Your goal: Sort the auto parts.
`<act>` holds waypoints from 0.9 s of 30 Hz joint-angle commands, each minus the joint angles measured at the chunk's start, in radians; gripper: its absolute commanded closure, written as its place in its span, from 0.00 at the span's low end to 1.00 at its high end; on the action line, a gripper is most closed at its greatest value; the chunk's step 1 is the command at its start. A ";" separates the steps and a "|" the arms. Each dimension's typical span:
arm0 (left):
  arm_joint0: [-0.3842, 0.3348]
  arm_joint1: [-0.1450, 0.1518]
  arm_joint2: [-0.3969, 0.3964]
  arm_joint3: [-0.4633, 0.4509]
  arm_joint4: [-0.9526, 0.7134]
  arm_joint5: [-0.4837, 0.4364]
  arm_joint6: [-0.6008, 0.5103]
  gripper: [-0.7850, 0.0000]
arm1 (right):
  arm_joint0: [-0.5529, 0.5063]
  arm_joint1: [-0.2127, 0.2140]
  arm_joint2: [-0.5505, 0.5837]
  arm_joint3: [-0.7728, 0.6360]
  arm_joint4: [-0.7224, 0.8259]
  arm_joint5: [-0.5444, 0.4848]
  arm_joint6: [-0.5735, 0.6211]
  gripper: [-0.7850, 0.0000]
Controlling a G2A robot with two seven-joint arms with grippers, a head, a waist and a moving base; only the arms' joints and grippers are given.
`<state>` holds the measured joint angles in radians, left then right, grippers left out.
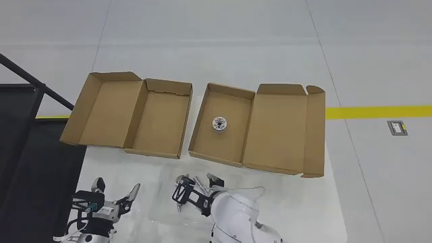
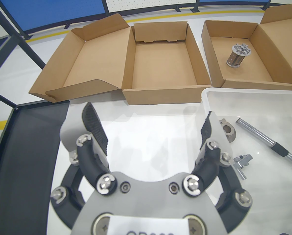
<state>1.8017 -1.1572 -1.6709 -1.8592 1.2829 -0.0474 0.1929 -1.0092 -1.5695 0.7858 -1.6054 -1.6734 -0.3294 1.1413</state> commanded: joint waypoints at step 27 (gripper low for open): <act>0.000 0.000 0.000 0.000 0.000 0.000 0.000 0.00 | 0.117 -0.087 -0.059 0.334 0.068 0.239 0.068 0.60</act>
<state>1.8017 -1.1572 -1.6709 -1.8592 1.2829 -0.0474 0.1929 -0.8935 -1.6550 0.7251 -1.2780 -1.6104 -0.0917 1.2105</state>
